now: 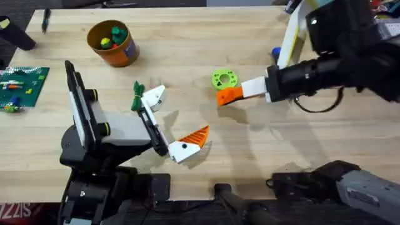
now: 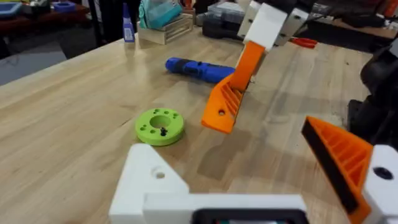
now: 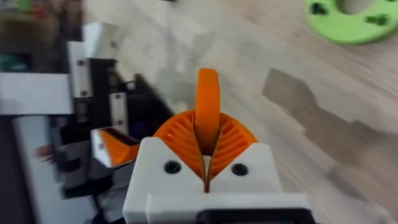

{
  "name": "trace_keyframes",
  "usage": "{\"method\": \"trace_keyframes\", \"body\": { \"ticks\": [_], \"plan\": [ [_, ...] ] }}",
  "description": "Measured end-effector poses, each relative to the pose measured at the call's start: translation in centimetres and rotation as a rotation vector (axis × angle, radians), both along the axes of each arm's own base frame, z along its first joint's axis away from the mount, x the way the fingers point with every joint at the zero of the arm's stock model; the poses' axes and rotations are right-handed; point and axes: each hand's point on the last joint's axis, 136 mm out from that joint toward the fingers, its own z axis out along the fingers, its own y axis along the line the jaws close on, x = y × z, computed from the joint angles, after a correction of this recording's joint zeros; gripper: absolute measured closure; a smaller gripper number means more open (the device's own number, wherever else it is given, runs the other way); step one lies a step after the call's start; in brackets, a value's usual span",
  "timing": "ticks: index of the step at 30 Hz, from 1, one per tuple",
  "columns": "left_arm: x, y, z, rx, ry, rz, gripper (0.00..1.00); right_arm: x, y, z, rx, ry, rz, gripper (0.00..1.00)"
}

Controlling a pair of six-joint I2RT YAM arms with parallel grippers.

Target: Pick up the gripper from the table and insert it into the empty holder that is missing its gripper. Then pick up a screw, insert it into the mounting hole, and use the screwdriver to tighten it. Finally, clean up the table by picking up the vegetable and placing it into the bucket.

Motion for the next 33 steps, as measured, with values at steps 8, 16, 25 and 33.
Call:
{"method": "trace_keyframes", "body": {
  "ticks": [8,16,25,33],
  "plan": [
    [0.0,0.0,0.0,0.000,0.000,0.000,0.016,0.6,3.1,0.6,0.392,0.172,0.163,0.981],
    [0.0,0.0,0.0,0.000,0.001,0.000,0.016,0.5,4.9,-0.1,0.665,0.387,0.271,0.981],
    [0.0,0.0,0.0,0.000,0.000,0.000,0.016,-0.2,6.1,-0.7,0.727,0.433,0.338,0.981],
    [0.0,0.0,0.0,0.000,0.001,0.000,0.014,-0.8,7.4,-0.2,0.734,0.400,0.412,0.981]
  ]
}}
